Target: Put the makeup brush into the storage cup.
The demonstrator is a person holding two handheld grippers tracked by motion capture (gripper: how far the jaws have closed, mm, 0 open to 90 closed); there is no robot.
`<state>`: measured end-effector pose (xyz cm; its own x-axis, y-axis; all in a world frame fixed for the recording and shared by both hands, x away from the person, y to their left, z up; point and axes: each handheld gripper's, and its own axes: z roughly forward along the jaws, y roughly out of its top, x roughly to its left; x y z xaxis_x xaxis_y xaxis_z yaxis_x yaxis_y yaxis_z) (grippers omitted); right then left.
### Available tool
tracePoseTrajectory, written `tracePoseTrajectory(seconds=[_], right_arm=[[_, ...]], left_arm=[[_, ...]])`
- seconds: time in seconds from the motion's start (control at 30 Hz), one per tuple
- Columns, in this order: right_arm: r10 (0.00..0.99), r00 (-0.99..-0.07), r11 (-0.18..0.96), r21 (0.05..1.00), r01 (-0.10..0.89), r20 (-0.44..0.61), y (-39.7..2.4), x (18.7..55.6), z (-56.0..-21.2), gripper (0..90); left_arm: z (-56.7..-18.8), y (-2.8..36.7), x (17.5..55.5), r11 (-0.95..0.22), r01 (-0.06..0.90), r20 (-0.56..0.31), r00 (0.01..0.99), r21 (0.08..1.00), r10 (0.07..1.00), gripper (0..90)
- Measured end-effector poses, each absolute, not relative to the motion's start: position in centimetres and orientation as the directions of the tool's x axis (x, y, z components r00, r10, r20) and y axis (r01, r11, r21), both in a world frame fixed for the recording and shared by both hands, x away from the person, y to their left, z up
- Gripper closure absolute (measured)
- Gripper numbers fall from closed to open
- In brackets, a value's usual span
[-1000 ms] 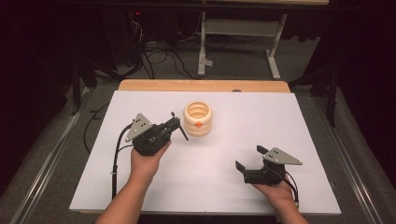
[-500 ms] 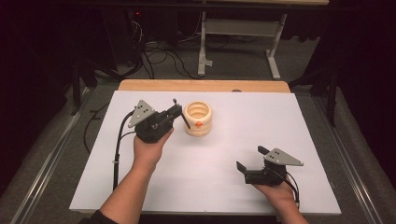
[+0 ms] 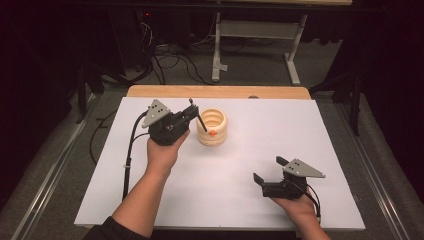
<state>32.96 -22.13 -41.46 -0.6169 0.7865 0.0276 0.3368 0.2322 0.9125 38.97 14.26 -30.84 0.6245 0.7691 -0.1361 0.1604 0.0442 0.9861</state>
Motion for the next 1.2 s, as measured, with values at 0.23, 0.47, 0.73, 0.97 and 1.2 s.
tracePoseTrajectory(seconds=[0.23,0.47,0.73,0.97,1.2], right_arm=[[0.783,-0.621,0.232,0.914,0.332,0.027,-22.1,32.9,-41.4,1.3],[0.782,-0.623,0.235,0.915,0.329,0.023,-22.2,32.9,-41.4,1.3],[0.784,-0.621,0.232,0.915,0.33,0.026,-22.2,32.9,-41.4,1.3],[0.785,-0.619,0.229,0.915,0.331,0.027,-22.2,32.8,-41.3,1.3],[0.783,-0.622,0.232,0.915,0.331,0.026,-22.2,32.8,-41.4,1.3]], left_arm=[[-30.6,13.8,39.7,0.046,0.155,-0.133,0.619,0.987,0.774,83.1],[-30.7,13.5,40.6,0.046,0.155,-0.133,0.61,0.987,0.781,83.1],[-30.6,13.1,41.4,0.037,0.157,-0.125,0.599,0.987,0.791,83.1],[-30.9,12.8,41.9,0.03,0.167,-0.125,0.591,0.985,0.797,83.1],[-31.5,12.4,42.3,0.02,0.177,-0.121,0.581,0.984,0.805,83.1]])
